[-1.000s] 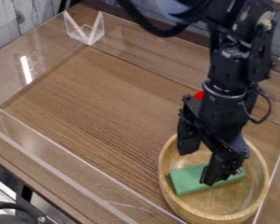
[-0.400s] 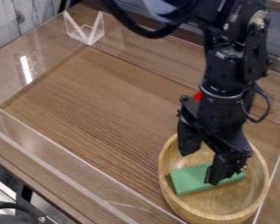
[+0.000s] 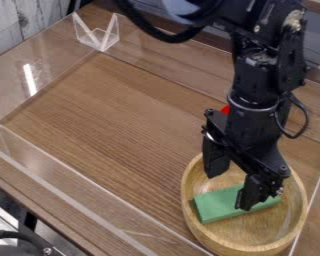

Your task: Remove the green block from the brown bowl and put it on the table

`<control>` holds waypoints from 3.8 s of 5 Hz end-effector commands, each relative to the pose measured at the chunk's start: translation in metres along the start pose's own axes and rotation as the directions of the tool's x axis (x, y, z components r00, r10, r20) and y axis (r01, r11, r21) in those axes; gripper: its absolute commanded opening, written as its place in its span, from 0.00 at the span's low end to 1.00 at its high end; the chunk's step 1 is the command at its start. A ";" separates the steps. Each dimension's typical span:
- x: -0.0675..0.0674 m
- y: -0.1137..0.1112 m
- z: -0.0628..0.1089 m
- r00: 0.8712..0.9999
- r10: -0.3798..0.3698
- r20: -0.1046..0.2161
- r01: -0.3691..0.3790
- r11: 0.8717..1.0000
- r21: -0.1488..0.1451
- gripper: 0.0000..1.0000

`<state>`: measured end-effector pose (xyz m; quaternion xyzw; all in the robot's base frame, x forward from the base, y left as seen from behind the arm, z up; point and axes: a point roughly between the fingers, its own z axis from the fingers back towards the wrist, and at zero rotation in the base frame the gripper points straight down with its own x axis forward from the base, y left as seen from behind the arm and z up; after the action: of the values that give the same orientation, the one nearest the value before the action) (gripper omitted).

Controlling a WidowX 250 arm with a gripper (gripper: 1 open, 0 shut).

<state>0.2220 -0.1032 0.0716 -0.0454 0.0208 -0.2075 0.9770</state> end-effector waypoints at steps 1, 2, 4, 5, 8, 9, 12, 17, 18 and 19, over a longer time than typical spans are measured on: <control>0.003 0.003 0.012 0.999 0.015 0.048 -0.015 1.000 -0.003 1.00; 0.003 0.003 0.012 0.999 0.020 0.043 -0.019 1.000 -0.006 1.00; 0.004 0.003 0.012 0.999 0.025 0.031 -0.025 1.000 -0.007 1.00; 0.005 0.004 0.011 0.999 0.031 0.027 -0.031 0.999 -0.011 1.00; 0.007 0.005 0.010 0.999 0.036 0.021 -0.035 0.999 -0.018 1.00; 0.007 0.007 0.000 0.999 0.031 0.008 -0.030 0.999 -0.028 1.00; 0.006 0.012 0.014 0.999 0.019 0.034 -0.019 1.000 -0.018 0.00; 0.003 0.025 0.027 0.992 -0.105 0.076 0.104 0.994 0.015 0.00; 0.003 0.024 0.025 0.989 -0.132 0.074 0.131 0.991 0.015 0.00; 0.003 0.022 0.023 0.984 -0.160 0.073 0.159 0.987 0.016 0.00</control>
<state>0.2328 -0.0805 0.0871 -0.0500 -0.0083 -0.2794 0.9588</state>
